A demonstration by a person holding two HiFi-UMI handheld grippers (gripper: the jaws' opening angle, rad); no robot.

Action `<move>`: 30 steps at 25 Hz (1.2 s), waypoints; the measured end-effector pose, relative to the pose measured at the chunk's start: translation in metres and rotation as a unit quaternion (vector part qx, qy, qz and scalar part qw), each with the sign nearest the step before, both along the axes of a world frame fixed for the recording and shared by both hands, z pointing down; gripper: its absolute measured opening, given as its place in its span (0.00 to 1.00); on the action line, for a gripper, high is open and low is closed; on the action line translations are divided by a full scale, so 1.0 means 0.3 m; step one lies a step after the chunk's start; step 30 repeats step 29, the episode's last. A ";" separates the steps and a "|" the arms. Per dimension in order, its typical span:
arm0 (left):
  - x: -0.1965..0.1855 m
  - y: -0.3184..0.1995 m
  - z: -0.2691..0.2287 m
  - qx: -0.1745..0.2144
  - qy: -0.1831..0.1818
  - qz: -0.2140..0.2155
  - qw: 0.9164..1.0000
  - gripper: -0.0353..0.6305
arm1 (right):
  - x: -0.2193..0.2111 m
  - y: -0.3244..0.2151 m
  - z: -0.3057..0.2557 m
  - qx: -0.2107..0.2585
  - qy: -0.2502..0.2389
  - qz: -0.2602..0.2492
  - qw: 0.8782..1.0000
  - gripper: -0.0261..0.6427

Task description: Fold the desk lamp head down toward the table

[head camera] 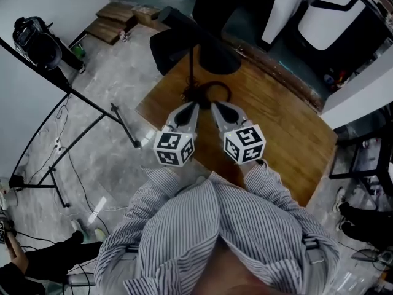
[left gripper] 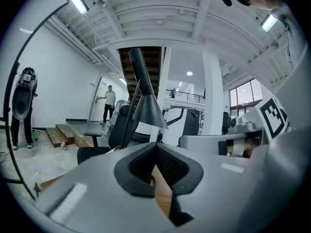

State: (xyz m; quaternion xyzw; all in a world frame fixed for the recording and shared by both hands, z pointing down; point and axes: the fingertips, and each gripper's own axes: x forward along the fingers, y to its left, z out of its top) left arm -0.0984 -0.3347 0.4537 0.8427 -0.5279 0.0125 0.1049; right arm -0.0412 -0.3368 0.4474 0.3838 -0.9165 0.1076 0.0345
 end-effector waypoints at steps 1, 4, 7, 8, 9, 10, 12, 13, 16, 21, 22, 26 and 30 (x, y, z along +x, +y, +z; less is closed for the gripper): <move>-0.003 0.004 -0.002 0.000 0.000 0.000 1.000 0.06 | -0.003 0.000 0.007 -0.003 0.001 0.001 1.000 0.04; -0.009 0.017 -0.004 0.000 0.005 -0.004 1.000 0.06 | -0.008 0.008 0.020 -0.004 0.005 -0.001 1.000 0.04; -0.003 0.030 -0.005 0.000 0.008 -0.007 1.000 0.06 | -0.002 0.019 0.032 -0.009 0.004 -0.004 1.000 0.04; 0.000 0.034 -0.005 0.000 0.008 -0.007 1.000 0.06 | 0.000 0.021 0.036 -0.011 0.003 -0.004 1.000 0.04; 0.001 0.036 -0.005 -0.001 0.007 -0.006 1.000 0.06 | 0.002 0.022 0.039 -0.013 0.002 -0.004 1.000 0.04; 0.002 0.036 -0.003 -0.002 0.005 -0.005 1.000 0.06 | 0.001 0.021 0.040 -0.015 0.001 -0.003 1.000 0.04; 0.001 0.033 0.008 -0.008 -0.001 -0.001 1.000 0.06 | -0.004 0.016 0.037 -0.019 -0.002 -0.003 1.000 0.04; 0.001 0.032 0.014 -0.011 -0.003 0.001 1.000 0.06 | -0.008 0.016 0.035 -0.019 -0.003 -0.004 1.000 0.04; 0.008 0.035 0.024 -0.015 -0.004 0.006 1.000 0.06 | -0.013 0.019 0.029 -0.014 0.002 -0.005 1.000 0.04; 0.003 0.043 0.028 -0.012 -0.006 0.003 1.000 0.06 | -0.020 0.027 0.046 -0.018 0.006 -0.006 1.000 0.04; -0.004 0.044 0.031 -0.012 -0.006 0.000 1.000 0.06 | -0.023 0.028 0.055 -0.020 0.008 -0.007 1.000 0.04; -0.018 0.049 0.037 -0.013 -0.003 -0.006 1.000 0.06 | -0.028 0.035 0.079 -0.026 0.015 -0.008 1.000 0.04; -0.023 0.052 0.037 -0.015 0.001 -0.009 1.000 0.06 | -0.025 0.039 0.085 -0.030 0.016 -0.008 0.999 0.04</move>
